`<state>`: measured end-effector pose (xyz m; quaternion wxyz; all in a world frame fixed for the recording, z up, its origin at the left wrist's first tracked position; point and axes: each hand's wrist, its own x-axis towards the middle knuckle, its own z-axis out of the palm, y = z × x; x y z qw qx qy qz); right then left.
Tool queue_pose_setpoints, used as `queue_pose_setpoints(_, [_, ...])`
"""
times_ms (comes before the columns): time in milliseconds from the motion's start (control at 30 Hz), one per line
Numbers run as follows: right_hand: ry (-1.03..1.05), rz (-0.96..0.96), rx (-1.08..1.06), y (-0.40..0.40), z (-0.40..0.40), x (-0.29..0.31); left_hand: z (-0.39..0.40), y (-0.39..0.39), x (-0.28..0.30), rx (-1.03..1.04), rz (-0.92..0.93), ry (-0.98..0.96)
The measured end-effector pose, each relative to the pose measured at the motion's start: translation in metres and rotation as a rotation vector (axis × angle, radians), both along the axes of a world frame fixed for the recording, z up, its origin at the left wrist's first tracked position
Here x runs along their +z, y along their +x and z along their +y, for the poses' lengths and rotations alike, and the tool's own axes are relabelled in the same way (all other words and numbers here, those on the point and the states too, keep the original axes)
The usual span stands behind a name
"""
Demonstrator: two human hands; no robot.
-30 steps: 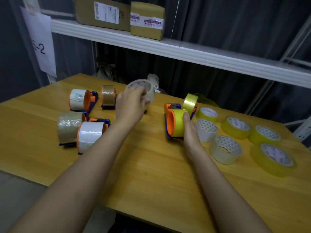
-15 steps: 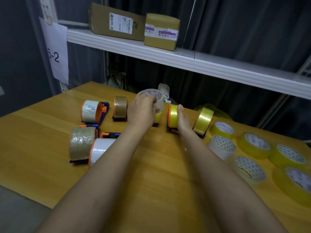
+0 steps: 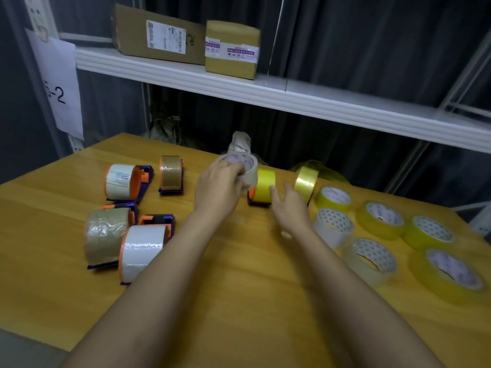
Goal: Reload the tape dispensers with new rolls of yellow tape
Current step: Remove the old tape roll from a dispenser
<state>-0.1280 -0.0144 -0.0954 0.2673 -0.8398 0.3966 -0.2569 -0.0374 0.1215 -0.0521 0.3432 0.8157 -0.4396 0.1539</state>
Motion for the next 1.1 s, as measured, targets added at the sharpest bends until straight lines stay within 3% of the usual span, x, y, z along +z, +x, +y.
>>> queue_pose_setpoints(133, [-0.153,-0.141,0.007,-0.055,0.005,-0.007,-0.001,-0.023,-0.009,-0.195,-0.054,0.157])
queue_pose_setpoints(367, [-0.267,-0.135,-0.035,-0.109,-0.004,-0.001,-0.025,-0.071,-0.036,-0.36,-0.165,0.43])
queue_pose_setpoints(633, [-0.23,-0.103,-0.111,-0.098,-0.001,0.0,-0.044,-0.101,-0.046,-0.464,0.046,0.466])
queue_pose_setpoints(933, [-0.321,-0.069,0.03,-0.055,0.032,0.008,0.014,-0.055,-0.012,-0.097,-0.177,0.681])
queue_pose_setpoints(1100, [-0.284,-0.069,0.233,-0.022,0.073,0.016,0.068,-0.032,0.009,0.098,-0.109,0.687])
